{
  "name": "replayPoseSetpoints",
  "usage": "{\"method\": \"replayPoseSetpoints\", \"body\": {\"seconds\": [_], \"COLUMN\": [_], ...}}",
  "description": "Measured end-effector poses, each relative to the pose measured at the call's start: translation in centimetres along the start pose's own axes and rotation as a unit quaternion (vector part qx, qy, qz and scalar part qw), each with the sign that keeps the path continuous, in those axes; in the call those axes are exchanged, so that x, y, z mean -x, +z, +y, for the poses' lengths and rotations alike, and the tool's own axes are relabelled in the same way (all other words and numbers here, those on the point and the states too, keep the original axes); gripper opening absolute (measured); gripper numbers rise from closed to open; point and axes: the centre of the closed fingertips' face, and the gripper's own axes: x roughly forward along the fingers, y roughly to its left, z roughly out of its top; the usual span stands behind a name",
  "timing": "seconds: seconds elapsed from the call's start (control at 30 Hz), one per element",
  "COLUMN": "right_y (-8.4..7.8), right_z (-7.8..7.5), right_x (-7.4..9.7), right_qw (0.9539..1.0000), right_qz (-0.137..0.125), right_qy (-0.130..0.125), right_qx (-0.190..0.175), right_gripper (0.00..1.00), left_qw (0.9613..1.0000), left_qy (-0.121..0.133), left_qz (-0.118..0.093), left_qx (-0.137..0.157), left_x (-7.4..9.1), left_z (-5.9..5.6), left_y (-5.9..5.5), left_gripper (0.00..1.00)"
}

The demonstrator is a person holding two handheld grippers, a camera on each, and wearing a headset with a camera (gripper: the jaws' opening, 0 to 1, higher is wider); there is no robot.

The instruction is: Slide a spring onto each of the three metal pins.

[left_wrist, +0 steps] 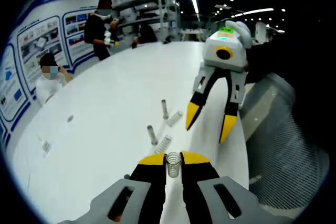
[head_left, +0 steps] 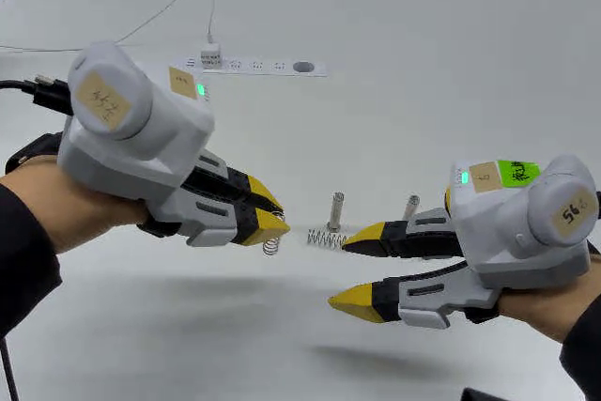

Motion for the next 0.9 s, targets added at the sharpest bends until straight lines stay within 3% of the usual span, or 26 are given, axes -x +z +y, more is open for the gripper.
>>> {"method": "replayPoseSetpoints", "body": {"seconds": [0.33,0.57,0.9], "right_y": [-1.4,-2.7,-5.2], "right_z": [-0.6,-1.1,-2.4], "right_x": [1.3,2.5,5.3], "right_qw": [0.9995,0.9982,0.9930], "right_qz": [0.000,-0.002,-0.002], "right_qy": [-0.021,-0.040,-0.082], "right_qx": [-0.024,-0.044,-0.085], "right_gripper": [0.45,0.52,0.61], "left_qw": [0.9993,0.9987,0.9975], "left_qy": [0.026,0.036,0.053], "left_qz": [-0.016,-0.019,-0.028], "left_qx": [0.024,0.030,0.039], "left_x": [1.2,1.5,2.4], "left_z": [2.0,2.6,3.9], "left_y": [-0.2,-0.2,0.0], "left_gripper": [0.10,0.10,0.10]}}
